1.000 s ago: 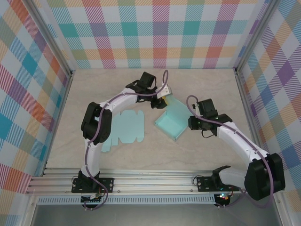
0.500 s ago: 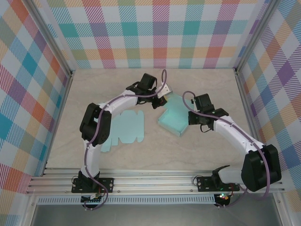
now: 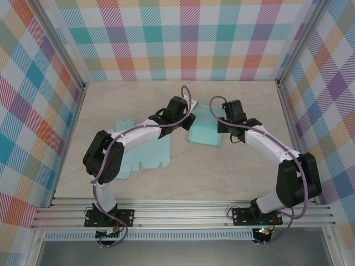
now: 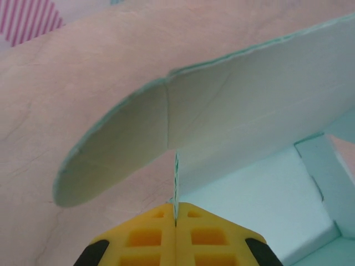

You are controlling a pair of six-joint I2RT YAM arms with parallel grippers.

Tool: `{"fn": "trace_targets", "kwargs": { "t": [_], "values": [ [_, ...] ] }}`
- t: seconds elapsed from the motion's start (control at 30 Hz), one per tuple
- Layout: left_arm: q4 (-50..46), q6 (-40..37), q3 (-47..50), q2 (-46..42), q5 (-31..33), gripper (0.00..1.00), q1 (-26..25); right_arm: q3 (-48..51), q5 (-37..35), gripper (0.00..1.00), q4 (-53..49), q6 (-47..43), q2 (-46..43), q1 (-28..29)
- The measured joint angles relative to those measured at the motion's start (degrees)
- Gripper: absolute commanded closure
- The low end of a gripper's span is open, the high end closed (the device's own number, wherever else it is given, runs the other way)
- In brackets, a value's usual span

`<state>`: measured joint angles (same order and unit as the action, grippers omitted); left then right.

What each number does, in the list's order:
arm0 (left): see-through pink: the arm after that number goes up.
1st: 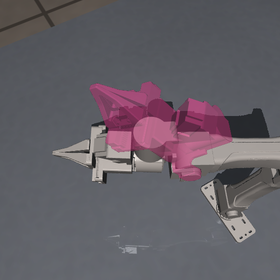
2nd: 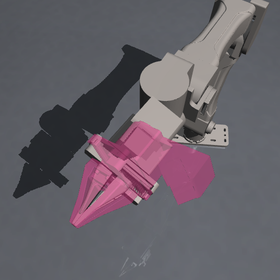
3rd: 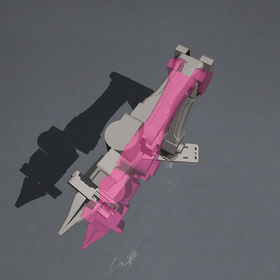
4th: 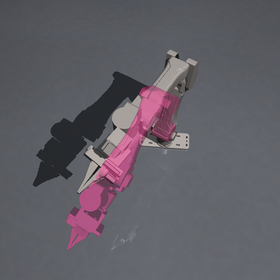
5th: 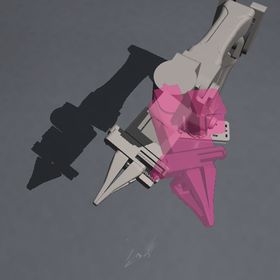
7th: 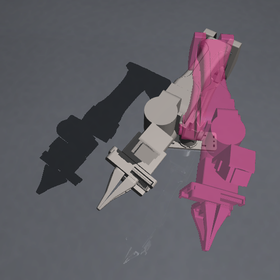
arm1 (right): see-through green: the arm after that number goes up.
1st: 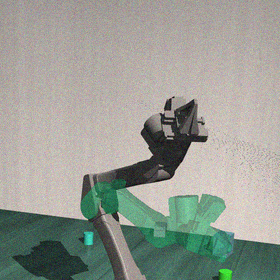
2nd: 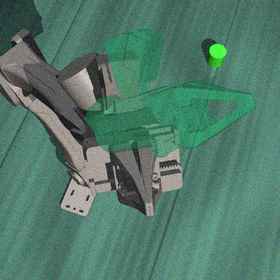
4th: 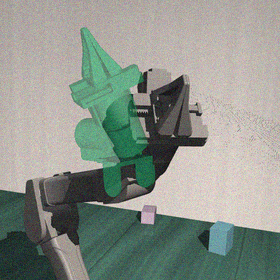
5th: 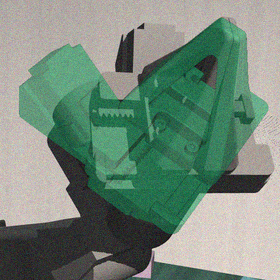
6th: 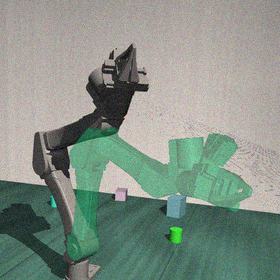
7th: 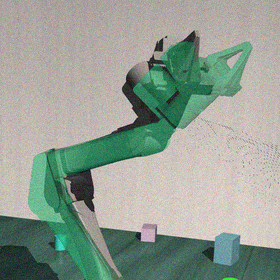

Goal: Fold the paper box

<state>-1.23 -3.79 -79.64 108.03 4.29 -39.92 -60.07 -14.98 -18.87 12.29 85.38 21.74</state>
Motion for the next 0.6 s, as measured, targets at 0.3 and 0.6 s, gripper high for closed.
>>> {"fn": "trace_targets", "kwargs": {
  "t": [0.3, 0.6],
  "values": [
    [2.3, 13.7, 2.3, 0.0, 11.0, 1.00, -1.2, -3.8, 2.6, 0.92, 5.9, 4.1, 6.6, 0.3],
    [4.4, 23.3, 5.2, 0.3, 19.3, 1.00, -2.1, -5.0, 0.7, 0.93, 9.6, 6.1, 11.0, 3.8]
  ]
}}
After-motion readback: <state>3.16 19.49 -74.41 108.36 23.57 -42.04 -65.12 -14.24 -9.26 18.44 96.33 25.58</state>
